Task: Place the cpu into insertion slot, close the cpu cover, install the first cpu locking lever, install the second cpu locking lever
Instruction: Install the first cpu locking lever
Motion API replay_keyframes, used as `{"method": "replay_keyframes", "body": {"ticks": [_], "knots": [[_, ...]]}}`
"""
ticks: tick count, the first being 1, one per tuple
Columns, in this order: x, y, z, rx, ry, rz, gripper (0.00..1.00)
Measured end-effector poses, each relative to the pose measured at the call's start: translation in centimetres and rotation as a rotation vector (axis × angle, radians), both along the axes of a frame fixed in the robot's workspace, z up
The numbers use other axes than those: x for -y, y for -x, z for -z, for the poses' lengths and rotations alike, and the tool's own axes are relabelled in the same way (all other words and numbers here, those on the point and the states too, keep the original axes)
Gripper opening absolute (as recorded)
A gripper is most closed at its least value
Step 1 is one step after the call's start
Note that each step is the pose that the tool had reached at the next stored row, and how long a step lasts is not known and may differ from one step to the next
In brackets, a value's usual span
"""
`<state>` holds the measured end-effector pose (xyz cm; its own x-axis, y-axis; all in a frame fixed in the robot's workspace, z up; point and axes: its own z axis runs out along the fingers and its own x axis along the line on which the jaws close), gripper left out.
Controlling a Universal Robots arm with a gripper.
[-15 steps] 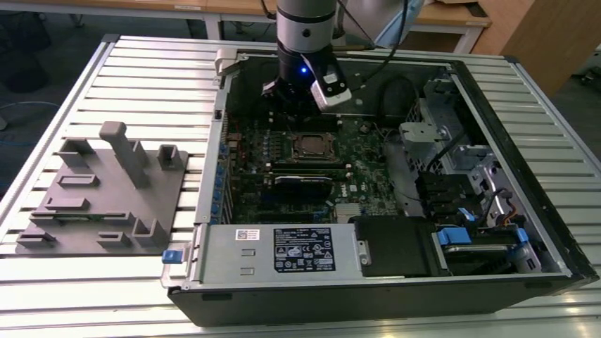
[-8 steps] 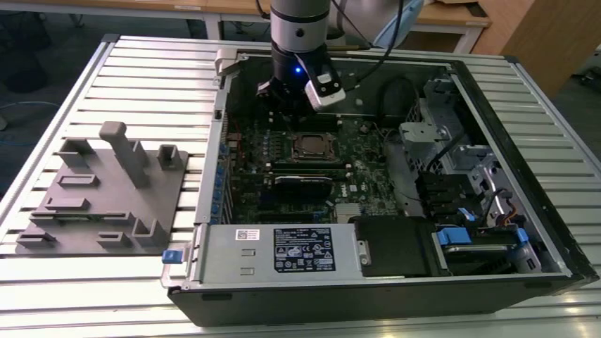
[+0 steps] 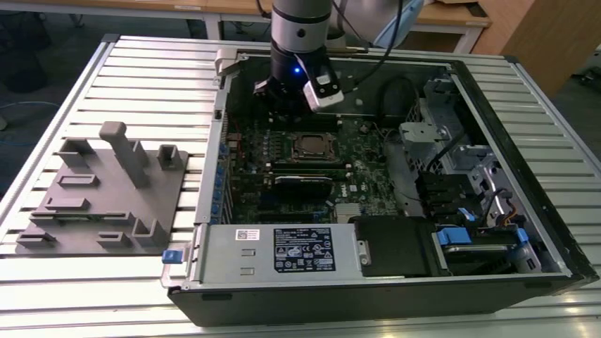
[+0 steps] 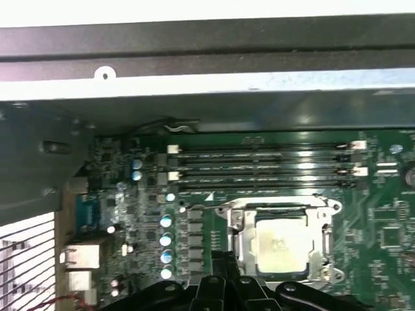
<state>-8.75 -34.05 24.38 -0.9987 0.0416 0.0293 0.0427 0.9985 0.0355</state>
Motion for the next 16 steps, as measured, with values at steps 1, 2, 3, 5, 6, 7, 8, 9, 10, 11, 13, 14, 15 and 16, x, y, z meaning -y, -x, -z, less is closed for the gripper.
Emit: {"method": "replay_keyframes", "body": {"ticks": [1, 2, 3, 5, 6, 7, 8, 9, 10, 11, 13, 14, 15, 16], "knots": [[0.00, 0.00, 0.01, -0.0089, 0.0000, 0.000, 0.10], [0.00, 0.01, 0.00, -0.0114, 0.0002, 0.000, 0.10], [0.00, 0.01, -0.01, -0.0123, 0.0002, 0.000, 0.10], [0.00, 0.00, 0.01, -0.0139, 0.0000, 0.000, 0.10], [0.00, 0.00, 0.00, -0.0146, 0.0000, 0.000, 0.10], [0.00, 0.00, -0.02, -0.0147, -0.0004, 0.000, 0.10], [0.00, 0.00, -0.08, -0.0147, -0.0011, 0.000, 0.10], [0.00, 0.00, -0.16, -0.0147, -0.0025, 0.000, 0.10], [0.00, 0.00, -0.25, -0.0147, -0.0039, 0.000, 0.10], [0.00, 0.00, -0.29, -0.0146, -0.0048, 0.000, 0.10], [0.01, 0.02, -0.29, -0.0146, -0.0081, 0.000, 0.10], [0.03, 0.09, -0.29, -0.0146, -0.0140, 0.000, 0.10], [0.06, 0.22, -0.29, -0.0146, -0.0225, 0.000, 0.10], [0.09, 0.37, -0.29, -0.0146, -0.0317, 0.000, 0.10]]}}
